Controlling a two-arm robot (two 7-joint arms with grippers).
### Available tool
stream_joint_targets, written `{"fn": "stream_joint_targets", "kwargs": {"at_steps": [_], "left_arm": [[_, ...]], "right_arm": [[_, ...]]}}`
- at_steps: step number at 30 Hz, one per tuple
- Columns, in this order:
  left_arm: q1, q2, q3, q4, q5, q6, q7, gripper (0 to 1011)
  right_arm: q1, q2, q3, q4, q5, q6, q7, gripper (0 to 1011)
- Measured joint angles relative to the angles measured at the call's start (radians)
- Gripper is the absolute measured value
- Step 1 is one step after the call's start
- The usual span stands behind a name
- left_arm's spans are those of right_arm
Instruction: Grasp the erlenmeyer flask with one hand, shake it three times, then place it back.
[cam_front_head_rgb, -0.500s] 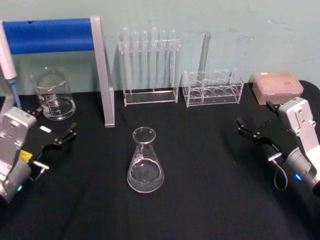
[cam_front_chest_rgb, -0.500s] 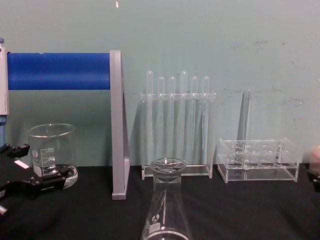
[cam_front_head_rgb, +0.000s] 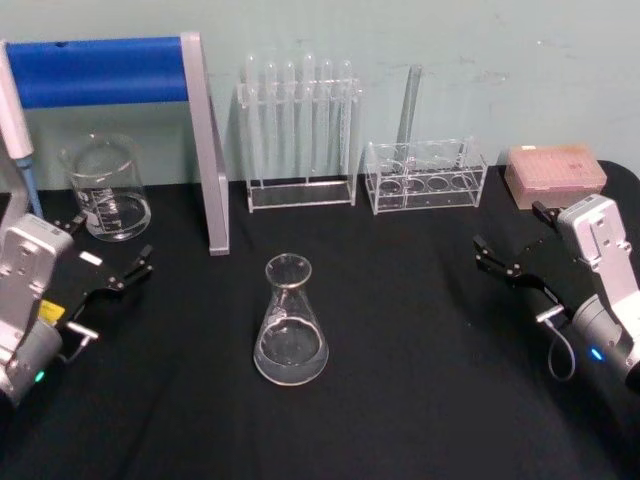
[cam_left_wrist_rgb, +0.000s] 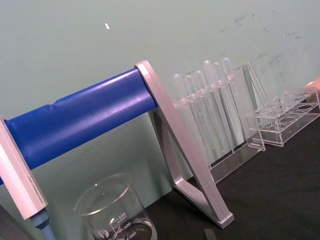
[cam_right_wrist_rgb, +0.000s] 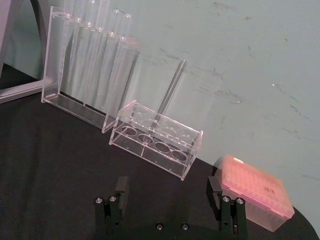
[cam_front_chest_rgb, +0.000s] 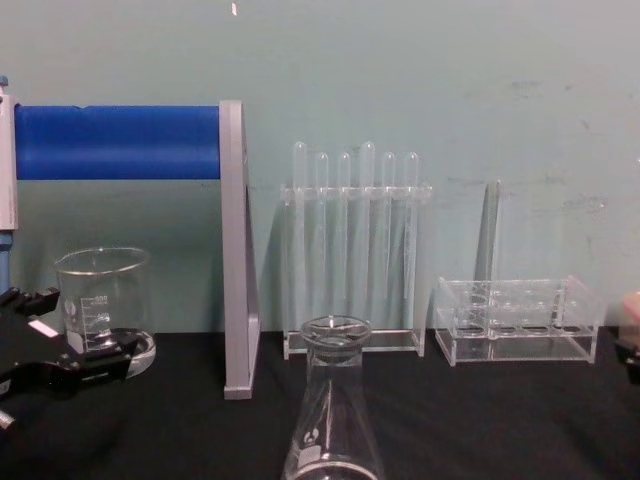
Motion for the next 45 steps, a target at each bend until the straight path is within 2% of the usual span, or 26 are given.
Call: {"fn": "stream_joint_targets", "kwargs": {"at_steps": [23, 27, 30, 33, 39, 40, 42, 45], "left_arm": [[0.0, 0.0, 0.0, 0.0, 0.0, 0.0, 0.0, 1001], [0.0, 0.0, 0.0, 0.0, 0.0, 0.0, 0.0, 1001], [0.0, 0.0, 0.0, 0.0, 0.0, 0.0, 0.0, 1001], [0.0, 0.0, 0.0, 0.0, 0.0, 0.0, 0.0, 1001], [0.0, 0.0, 0.0, 0.0, 0.0, 0.0, 0.0, 1001], [0.0, 0.0, 0.0, 0.0, 0.0, 0.0, 0.0, 1001], [0.0, 0.0, 0.0, 0.0, 0.0, 0.0, 0.0, 1001], [0.0, 0.0, 0.0, 0.0, 0.0, 0.0, 0.0, 1001]], "right_arm": [[0.0, 0.0, 0.001, 0.0, 0.0, 0.0, 0.001, 1000], [-0.003, -0.002, 0.011, -0.005, 0.011, -0.003, 0.037, 1000], [-0.016, 0.009, 0.021, -0.029, 0.048, -0.005, 0.102, 1000], [-0.036, 0.033, 0.033, -0.07, 0.114, -0.011, 0.212, 1000], [-0.058, 0.068, 0.044, -0.124, 0.198, -0.006, 0.357, 1000], [-0.061, 0.075, 0.045, -0.134, 0.221, -0.002, 0.4, 1000], [-0.063, 0.083, 0.046, -0.145, 0.249, 0.003, 0.456, 1000], [-0.06, 0.086, 0.044, -0.149, 0.267, 0.006, 0.507, 1000]]}}
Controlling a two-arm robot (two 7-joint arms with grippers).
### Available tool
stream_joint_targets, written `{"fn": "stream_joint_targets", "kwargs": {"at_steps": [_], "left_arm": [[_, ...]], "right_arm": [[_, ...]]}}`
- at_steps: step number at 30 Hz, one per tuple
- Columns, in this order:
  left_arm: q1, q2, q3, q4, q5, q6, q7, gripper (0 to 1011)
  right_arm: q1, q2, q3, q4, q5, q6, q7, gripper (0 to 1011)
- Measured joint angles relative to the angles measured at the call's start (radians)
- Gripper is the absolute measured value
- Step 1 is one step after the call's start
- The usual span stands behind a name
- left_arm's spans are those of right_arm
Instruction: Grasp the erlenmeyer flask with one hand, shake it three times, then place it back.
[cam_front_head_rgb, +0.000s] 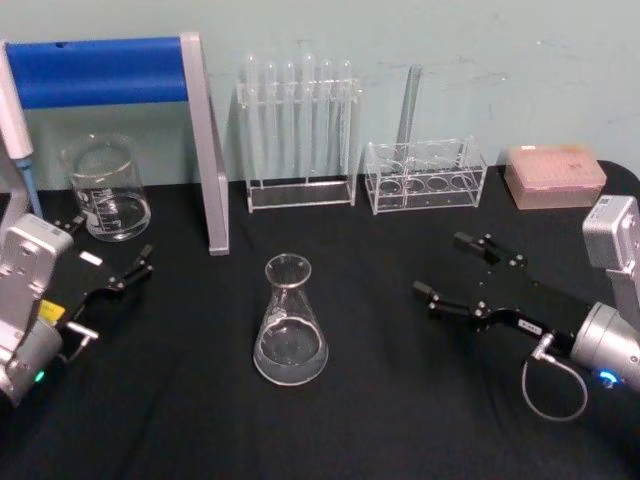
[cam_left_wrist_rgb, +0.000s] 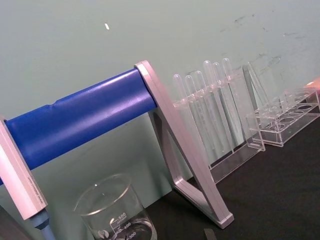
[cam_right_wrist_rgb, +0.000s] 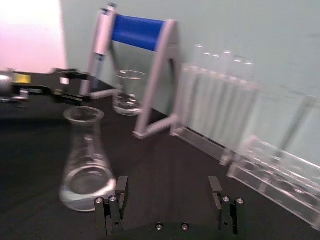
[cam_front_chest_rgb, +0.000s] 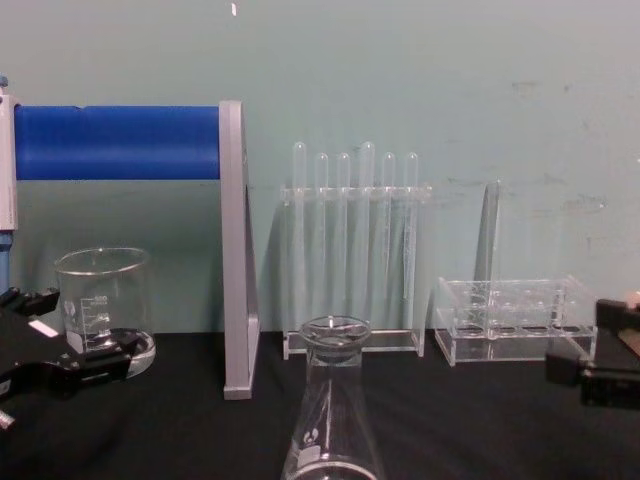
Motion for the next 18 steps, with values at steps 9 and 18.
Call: {"fn": "stream_joint_targets", "kwargs": {"at_steps": [9, 18], "left_arm": [[0.0, 0.0, 0.0, 0.0, 0.0, 0.0, 0.0, 1001], [0.0, 0.0, 0.0, 0.0, 0.0, 0.0, 0.0, 1001]], "right_arm": [[0.043, -0.019, -0.032, 0.033, 0.03, 0.021, 0.164, 1000], [0.107, -0.067, -0.085, 0.101, 0.033, 0.025, 0.276, 1000]]}}
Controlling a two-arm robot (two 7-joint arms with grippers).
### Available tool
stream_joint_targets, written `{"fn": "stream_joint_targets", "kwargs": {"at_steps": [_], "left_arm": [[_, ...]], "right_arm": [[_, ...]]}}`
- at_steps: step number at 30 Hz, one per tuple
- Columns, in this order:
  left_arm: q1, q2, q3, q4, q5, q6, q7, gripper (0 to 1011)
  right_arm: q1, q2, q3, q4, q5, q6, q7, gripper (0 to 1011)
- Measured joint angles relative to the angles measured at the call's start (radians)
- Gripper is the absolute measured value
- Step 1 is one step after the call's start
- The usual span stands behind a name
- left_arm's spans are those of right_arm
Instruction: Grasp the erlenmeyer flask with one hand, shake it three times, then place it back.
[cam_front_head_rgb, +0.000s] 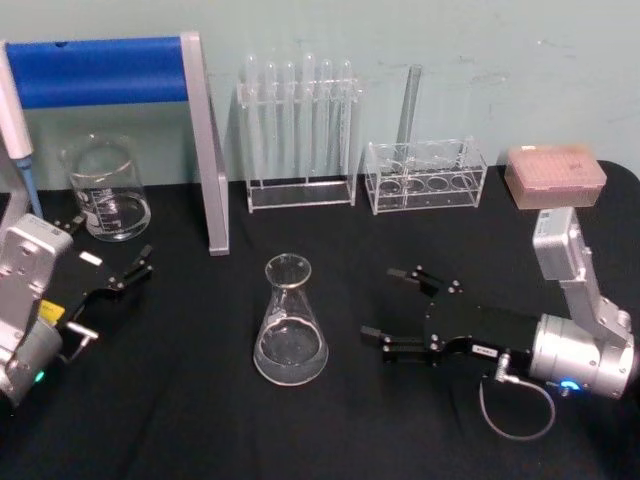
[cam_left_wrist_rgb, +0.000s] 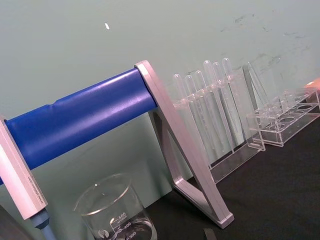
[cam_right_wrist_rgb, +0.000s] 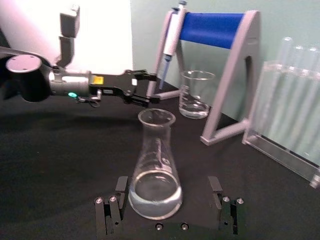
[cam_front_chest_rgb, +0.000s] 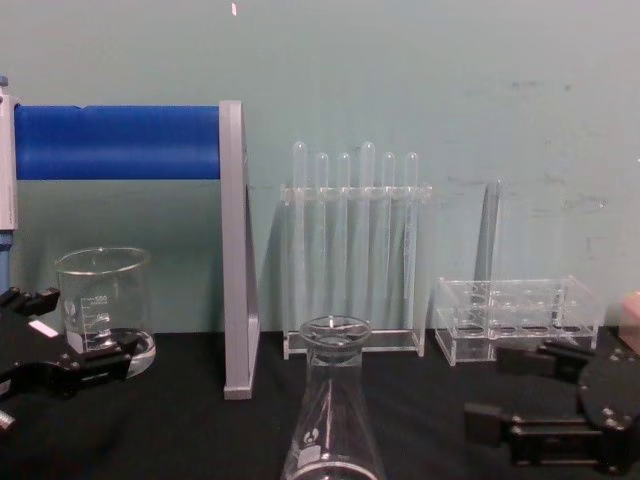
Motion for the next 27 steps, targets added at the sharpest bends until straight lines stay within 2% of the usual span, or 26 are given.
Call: {"fn": "stream_joint_targets", "kwargs": {"at_steps": [5, 12, 27], "left_arm": [[0.0, 0.0, 0.0, 0.0, 0.0, 0.0, 0.0, 1001], [0.0, 0.0, 0.0, 0.0, 0.0, 0.0, 0.0, 1001], [0.0, 0.0, 0.0, 0.0, 0.0, 0.0, 0.0, 1001]], "right_arm": [[0.042, -0.032, -0.03, 0.039, 0.002, -0.013, 0.043, 1000], [0.098, -0.072, -0.066, 0.096, -0.001, -0.021, 0.074, 1000], [0.193, -0.138, -0.123, 0.213, -0.016, -0.035, 0.117, 1000]]}}
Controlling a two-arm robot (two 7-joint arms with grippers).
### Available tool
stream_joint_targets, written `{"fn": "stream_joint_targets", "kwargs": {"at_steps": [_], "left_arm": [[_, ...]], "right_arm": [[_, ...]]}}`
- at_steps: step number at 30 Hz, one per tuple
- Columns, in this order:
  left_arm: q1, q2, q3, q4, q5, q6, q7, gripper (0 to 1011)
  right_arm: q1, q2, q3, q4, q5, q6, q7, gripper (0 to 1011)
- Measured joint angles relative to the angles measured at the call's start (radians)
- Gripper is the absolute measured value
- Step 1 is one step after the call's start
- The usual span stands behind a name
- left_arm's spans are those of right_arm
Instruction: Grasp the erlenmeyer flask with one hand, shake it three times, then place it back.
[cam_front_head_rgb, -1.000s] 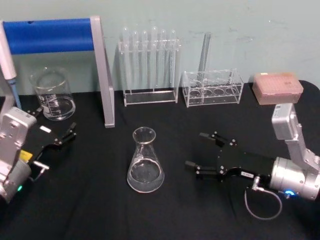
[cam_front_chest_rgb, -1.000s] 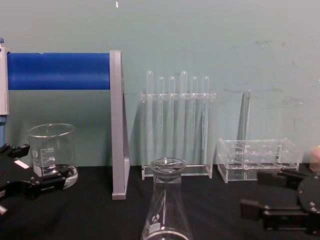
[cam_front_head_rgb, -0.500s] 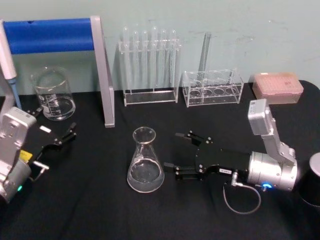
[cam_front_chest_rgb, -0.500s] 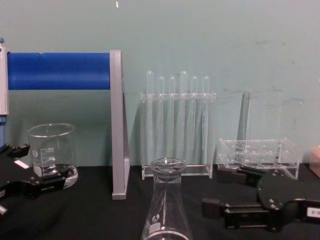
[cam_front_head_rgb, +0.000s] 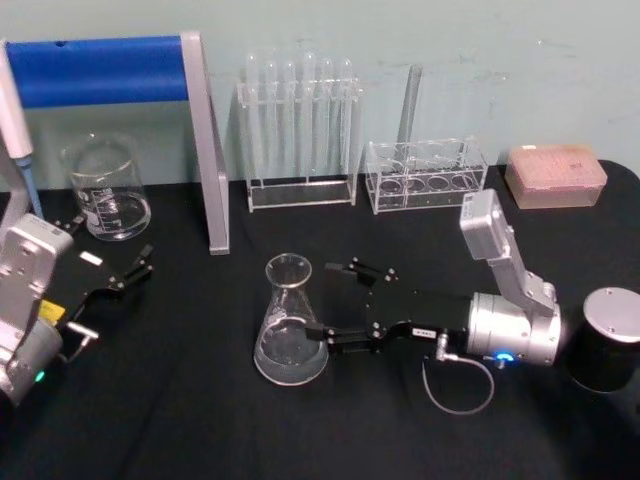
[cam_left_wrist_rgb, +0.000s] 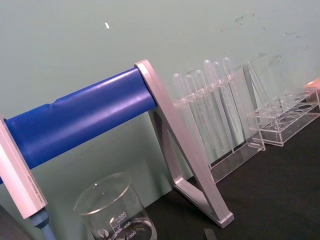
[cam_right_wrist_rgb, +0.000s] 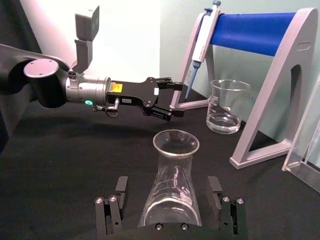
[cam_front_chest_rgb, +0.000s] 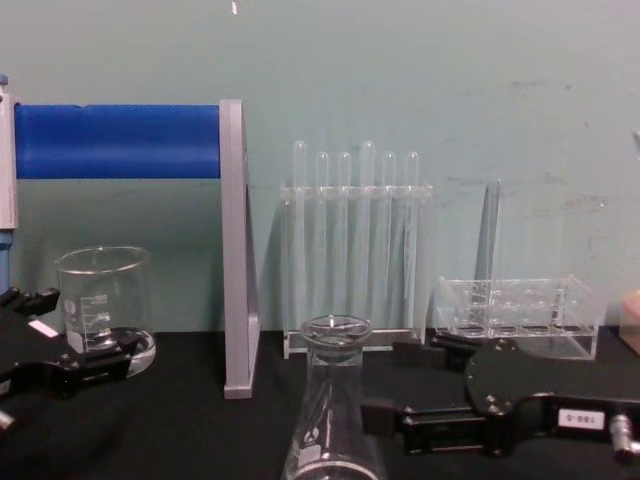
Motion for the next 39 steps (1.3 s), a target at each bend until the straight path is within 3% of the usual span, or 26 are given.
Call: {"fn": "stream_joint_targets", "kwargs": {"at_steps": [21, 39], "left_arm": [[0.0, 0.0, 0.0, 0.0, 0.0, 0.0, 0.0, 1001], [0.0, 0.0, 0.0, 0.0, 0.0, 0.0, 0.0, 1001]], "right_arm": [[0.096, -0.103, -0.04, 0.142, -0.02, -0.029, 0.02, 1000], [0.12, -0.134, -0.049, 0.182, -0.029, -0.039, 0.028, 1000]]}}
